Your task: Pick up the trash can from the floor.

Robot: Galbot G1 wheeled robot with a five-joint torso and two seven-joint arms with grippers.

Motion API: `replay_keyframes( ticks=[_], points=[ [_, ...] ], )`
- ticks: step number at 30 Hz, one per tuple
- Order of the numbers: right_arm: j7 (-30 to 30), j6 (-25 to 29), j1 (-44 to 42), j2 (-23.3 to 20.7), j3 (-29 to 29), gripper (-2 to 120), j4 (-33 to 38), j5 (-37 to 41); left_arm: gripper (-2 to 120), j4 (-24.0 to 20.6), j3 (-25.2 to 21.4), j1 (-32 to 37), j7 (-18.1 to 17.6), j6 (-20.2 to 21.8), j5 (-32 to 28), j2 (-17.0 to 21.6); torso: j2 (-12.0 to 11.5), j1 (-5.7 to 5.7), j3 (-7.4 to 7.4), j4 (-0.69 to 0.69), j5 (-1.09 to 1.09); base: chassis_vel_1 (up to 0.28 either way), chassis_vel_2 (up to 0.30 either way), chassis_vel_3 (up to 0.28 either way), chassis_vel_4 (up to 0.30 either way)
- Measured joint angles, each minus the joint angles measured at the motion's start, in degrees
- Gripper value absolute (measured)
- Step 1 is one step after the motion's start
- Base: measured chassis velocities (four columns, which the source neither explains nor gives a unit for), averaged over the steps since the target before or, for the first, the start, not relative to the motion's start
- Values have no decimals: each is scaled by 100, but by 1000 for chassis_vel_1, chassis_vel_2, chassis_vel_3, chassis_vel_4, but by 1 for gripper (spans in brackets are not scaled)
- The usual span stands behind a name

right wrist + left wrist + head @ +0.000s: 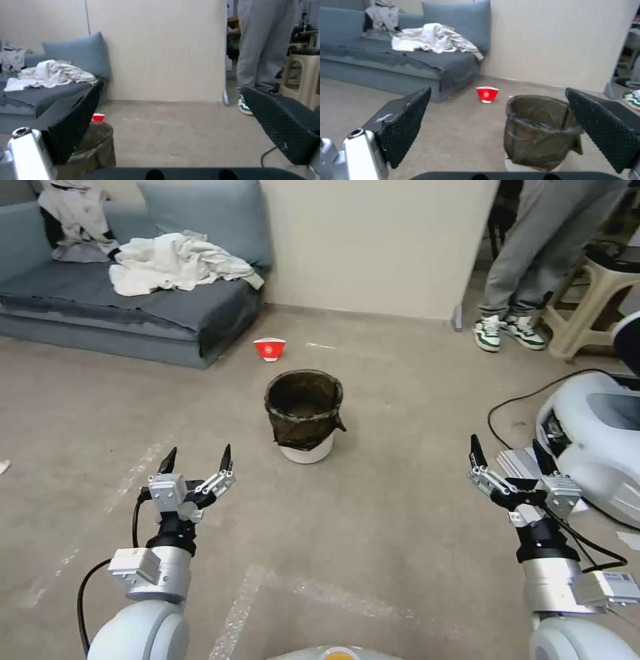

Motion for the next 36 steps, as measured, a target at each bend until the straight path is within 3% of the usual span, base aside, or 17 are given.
replay_keyframes(
  ticks=[20, 36],
  points=[
    [-132, 232, -40, 19, 19, 100, -50, -8, 100, 16, -27, 9, -1, -120, 167, 10, 0, 0, 0, -1, 0, 2, 3, 2, 3],
    [-145, 233, -80, 28, 27, 100, 8, -13, 100, -39, -24, 32, 10, -121, 131, 19, 0, 0, 0, -2, 0, -80, 82, 88, -75]
  ],
)
